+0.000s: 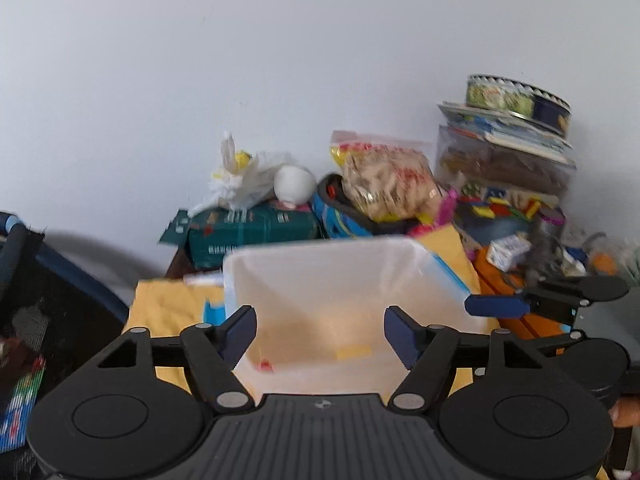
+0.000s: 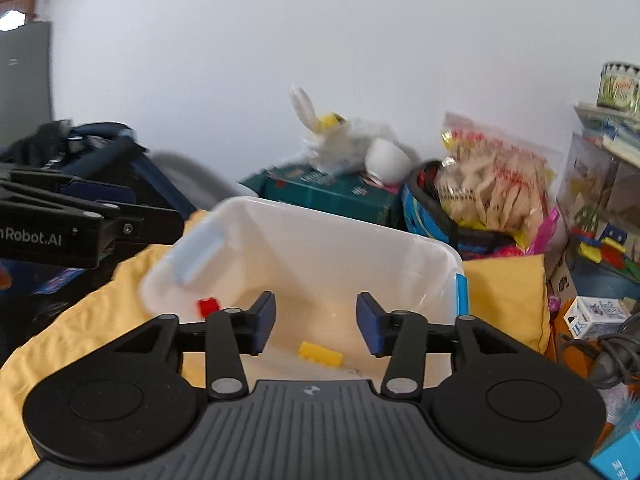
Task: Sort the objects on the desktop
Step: 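Carry both bricks over the clear bin and open both tools to drop them, then grasp the yellow square brick with the left tool while the right tool grasps a small blue brick, then carry both bricks over the clear bin and open both tools to drop them, then grasp the teal toy figure with the left tool while the right tool grasps a beige figure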
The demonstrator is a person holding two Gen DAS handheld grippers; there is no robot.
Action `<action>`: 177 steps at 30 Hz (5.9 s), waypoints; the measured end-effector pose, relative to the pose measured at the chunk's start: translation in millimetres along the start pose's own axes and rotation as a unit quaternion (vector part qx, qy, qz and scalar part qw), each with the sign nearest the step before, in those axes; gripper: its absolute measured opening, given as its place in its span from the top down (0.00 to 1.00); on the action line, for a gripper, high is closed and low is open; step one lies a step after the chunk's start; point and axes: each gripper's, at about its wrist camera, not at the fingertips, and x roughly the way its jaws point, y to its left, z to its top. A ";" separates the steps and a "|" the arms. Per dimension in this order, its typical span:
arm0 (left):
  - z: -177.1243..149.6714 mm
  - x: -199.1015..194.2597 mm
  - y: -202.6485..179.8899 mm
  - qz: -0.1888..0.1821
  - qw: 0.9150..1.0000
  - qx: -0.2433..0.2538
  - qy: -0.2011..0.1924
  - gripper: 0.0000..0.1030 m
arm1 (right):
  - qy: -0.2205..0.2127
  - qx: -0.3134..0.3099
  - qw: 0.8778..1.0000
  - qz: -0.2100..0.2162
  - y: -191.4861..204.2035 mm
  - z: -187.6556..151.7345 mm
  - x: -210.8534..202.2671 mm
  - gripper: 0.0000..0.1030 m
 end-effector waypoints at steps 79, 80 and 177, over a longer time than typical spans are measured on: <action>-181.1 -14.4 -150.1 -0.161 0.953 0.110 0.234 0.38 | 0.239 0.058 0.968 0.055 -20.0 -185.6 -69.7 0.76; -180.9 -17.0 -150.8 -0.160 0.953 0.109 0.232 0.38 | 0.227 0.032 0.972 0.041 -16.4 -183.5 -73.1 0.72; -179.1 -29.0 -91.8 -0.056 0.975 0.086 0.196 0.35 | 0.214 -0.043 0.973 0.072 16.7 -188.6 -67.9 0.59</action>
